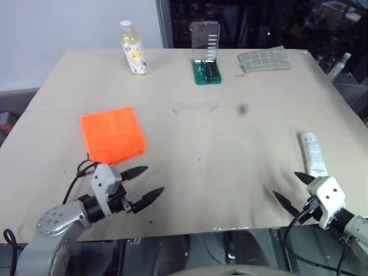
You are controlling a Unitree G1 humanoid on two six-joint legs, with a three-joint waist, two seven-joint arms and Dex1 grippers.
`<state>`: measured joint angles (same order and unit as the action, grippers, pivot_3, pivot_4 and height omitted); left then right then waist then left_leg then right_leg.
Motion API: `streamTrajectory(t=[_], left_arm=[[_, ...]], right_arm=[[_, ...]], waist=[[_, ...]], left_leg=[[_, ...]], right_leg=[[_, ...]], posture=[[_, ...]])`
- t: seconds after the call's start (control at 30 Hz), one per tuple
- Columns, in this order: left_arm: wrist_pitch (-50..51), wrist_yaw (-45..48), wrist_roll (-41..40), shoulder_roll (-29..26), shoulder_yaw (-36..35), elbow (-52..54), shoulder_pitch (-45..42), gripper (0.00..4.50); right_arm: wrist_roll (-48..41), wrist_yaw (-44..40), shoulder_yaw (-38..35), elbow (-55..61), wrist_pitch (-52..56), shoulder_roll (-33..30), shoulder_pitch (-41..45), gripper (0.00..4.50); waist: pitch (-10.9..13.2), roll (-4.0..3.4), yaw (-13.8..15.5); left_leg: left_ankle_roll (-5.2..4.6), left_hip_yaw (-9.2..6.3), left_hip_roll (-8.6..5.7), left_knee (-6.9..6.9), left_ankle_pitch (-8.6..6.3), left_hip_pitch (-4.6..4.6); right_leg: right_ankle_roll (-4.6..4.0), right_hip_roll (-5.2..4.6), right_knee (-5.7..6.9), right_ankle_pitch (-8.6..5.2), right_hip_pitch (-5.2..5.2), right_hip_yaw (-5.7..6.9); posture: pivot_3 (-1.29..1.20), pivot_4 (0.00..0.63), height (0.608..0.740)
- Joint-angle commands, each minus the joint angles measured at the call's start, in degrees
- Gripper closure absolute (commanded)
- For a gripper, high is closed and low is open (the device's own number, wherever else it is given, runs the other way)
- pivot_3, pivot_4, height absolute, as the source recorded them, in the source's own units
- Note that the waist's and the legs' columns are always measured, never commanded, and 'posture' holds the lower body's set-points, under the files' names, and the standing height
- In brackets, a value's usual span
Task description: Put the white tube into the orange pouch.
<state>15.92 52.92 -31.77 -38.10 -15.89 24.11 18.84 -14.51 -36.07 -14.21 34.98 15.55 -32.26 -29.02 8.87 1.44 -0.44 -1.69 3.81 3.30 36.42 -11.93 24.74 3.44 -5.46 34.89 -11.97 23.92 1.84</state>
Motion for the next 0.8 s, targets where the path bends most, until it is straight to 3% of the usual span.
streamTrajectory(t=[0.03, 0.3, 0.47, 0.57, 0.8], left_arm=[[-2.6, 1.4, -0.2, 0.5, -1.5, -0.5, 1.0, 0.0], [-7.1, -5.0, 5.2, 3.1, -2.0, 0.6, 0.7, 0.0], [-8.0, -16.6, 18.1, 3.2, -2.4, 1.5, -0.1, 0.0], [-9.6, -22.5, 29.2, 0.3, -3.6, 1.6, -0.7, 0.0], [-12.3, -27.8, 38.5, -2.6, -4.8, -2.5, -4.1, 0.0]], right_arm=[[-0.3, -0.7, 0.3, 0.3, -2.0, 0.2, 0.5, 0.05], [-0.3, -3.6, 6.5, 1.4, -6.5, 0.2, 5.4, 0.05], [0.1, -7.9, 11.6, 3.4, -12.2, -1.4, 8.8, 0.05], [-2.4, -12.4, 14.7, 5.0, -12.6, -3.6, 12.8, 0.05], [-3.5, -12.2, 15.8, 4.7, -9.7, -4.6, 18.3, 0.05]], waist=[[0.0, 0.0, 0.0], [0.0, 0.0, 0.0], [0.0, 0.02, 0.0], [0.0, 0.1, 0.0], [-0.1, 0.11, 0.6]], left_leg=[[0.0, 0.0, 0.0, 0.0, 0.0, 0.0], [-0.01, 0.07, -0.01, 0.01, 0.0, -0.01], [-0.01, 0.13, -0.06, 0.05, 0.01, 0.0], [-0.01, 0.22, -0.07, 0.05, 0.01, 0.0], [0.0, 0.24, -0.02, 0.06, 0.01, 0.0]], right_leg=[[0.0, 0.0, 0.0, 0.0, 0.0, 0.0], [0.0, 0.09, 0.01, 0.0, -0.01, 0.01], [0.0, 0.12, 0.02, 0.01, -0.02, 0.01], [0.0, 0.16, 0.02, 0.01, -0.03, 0.01], [-0.19, 0.19, 0.03, 0.12, -0.03, 0.05]], posture=[[0.0, 0.15, 0.74], [0.0, 0.15, 0.74], [0.0, 0.15, 0.74], [0.0, 0.15, 0.74], [0.0, 0.15, 0.74]])
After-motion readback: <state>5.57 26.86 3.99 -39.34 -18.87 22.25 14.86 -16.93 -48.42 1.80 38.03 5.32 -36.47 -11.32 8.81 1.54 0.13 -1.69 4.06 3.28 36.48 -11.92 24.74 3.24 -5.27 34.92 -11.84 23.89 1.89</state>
